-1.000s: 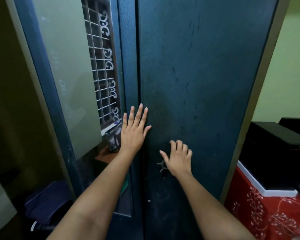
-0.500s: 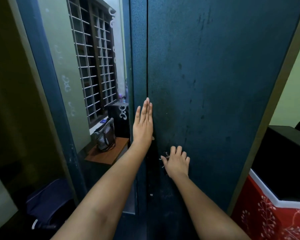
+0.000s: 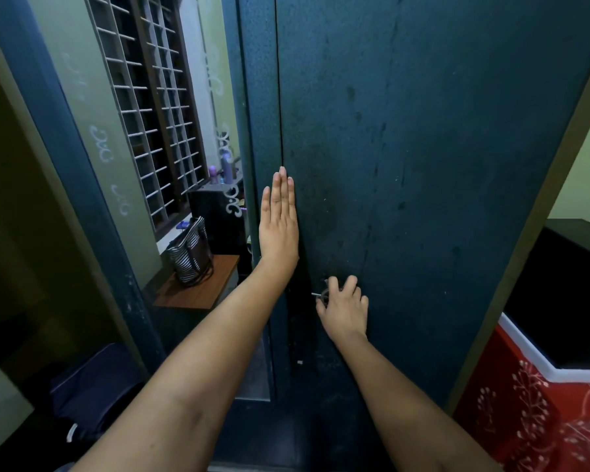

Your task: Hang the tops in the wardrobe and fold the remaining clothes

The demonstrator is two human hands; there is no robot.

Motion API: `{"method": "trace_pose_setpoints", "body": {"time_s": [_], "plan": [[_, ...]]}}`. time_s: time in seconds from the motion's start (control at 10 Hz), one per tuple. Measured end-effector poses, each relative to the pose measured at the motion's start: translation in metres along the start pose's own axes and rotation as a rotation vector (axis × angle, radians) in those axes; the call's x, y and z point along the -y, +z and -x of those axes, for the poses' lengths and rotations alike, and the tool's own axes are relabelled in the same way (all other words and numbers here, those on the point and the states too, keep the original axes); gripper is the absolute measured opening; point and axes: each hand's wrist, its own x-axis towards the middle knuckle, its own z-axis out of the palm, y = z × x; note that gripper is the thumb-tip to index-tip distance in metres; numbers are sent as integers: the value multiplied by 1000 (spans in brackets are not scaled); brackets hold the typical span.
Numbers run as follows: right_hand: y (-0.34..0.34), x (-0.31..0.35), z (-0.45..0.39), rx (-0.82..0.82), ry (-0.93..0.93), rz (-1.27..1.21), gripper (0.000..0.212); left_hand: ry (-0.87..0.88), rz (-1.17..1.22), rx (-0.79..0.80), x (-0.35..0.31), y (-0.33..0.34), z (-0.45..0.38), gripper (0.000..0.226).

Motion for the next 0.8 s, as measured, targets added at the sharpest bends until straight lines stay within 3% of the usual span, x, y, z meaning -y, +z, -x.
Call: {"method": "trace_pose_setpoints", "body": {"time_s": [0.2, 0.4, 0.5, 0.6, 0.7, 0.8], "plan": [[-1, 1, -1, -10, -48, 87, 42, -11, 25, 2, -1, 1, 0, 126], [-4, 4, -3, 94, -232, 315, 54, 19, 20, 43, 5, -4, 3, 147], [-16, 2, -7, 136, -279, 401, 58, 22, 70, 95, 9, -9, 4, 145], [-26, -3, -2, 173, -327, 385, 61, 70, 114, 128, 15, -16, 7, 144], [-56, -19, -7, 140, -241, 215, 65, 93, 247, 169, 26, -25, 9, 150], [-81, -34, -14, 92, -130, 93, 61, 90, 504, 261, 33, -32, 11, 139]]}}
